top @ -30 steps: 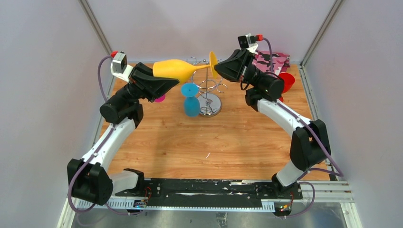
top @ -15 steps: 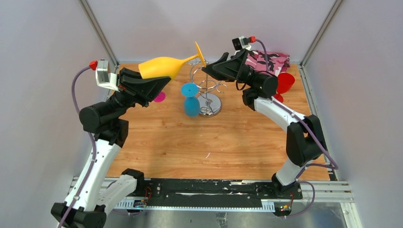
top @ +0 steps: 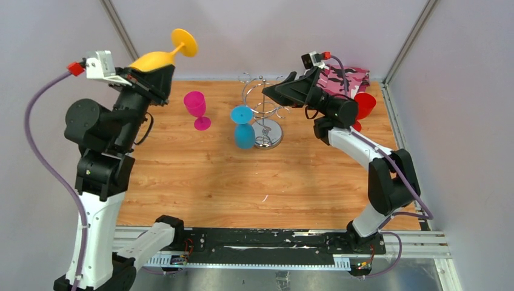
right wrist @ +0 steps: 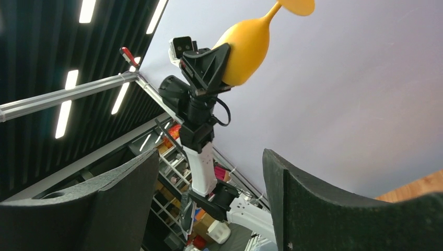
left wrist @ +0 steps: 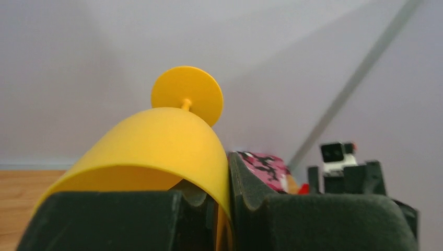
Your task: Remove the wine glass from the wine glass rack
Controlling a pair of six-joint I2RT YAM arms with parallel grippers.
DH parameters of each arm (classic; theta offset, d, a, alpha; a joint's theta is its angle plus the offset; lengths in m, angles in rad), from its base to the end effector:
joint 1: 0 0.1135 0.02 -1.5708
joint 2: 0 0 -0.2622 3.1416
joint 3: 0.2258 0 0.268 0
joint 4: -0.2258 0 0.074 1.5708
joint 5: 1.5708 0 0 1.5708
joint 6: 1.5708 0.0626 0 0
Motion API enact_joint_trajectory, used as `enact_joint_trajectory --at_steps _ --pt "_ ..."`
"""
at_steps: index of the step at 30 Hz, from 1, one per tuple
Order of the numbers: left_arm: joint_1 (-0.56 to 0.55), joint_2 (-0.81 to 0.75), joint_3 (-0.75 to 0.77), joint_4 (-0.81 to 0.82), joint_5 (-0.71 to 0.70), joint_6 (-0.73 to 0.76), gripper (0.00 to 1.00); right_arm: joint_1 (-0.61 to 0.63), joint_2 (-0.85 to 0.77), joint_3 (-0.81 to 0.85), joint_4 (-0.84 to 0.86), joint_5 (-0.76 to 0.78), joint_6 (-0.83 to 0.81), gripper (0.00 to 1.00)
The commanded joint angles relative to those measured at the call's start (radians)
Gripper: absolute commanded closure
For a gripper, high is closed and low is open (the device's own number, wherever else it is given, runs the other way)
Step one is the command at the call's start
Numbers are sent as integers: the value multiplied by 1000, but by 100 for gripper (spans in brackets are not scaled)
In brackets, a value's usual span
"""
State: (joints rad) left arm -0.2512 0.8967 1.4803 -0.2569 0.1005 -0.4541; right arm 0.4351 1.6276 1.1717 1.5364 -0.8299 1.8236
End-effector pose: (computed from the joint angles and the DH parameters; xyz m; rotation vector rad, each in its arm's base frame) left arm 0.1634 -0.0484 0.5561 -0.0400 1.2735 -0.6723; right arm 0.2984 0.1896 0.4167 -0.4226 1.1224 2.2519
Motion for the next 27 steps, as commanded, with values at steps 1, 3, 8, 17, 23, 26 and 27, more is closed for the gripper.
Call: enact_joint_trajectory --at_steps 1,3,8,17,23,26,27 --pt "-3 107 206 -321 -392 151 100 -38 -56 -40 59 -18 -14 23" --pt "-3 170 283 -401 -507 180 100 -55 -71 -58 59 -23 -16 23" --pt "-3 328 476 -567 -661 229 100 -122 -123 -98 59 -37 -17 23" --pt "92 543 665 -725 -524 243 100 -275 -196 -152 57 -77 -20 22" --pt "99 737 745 -828 -424 264 100 -308 -189 -157 57 -93 -10 22" --pt "119 781 699 -826 -399 245 100 -311 -181 -157 57 -98 -6 22" --pt "128 789 680 -825 -401 235 100 -311 -178 -158 59 -99 -6 22"
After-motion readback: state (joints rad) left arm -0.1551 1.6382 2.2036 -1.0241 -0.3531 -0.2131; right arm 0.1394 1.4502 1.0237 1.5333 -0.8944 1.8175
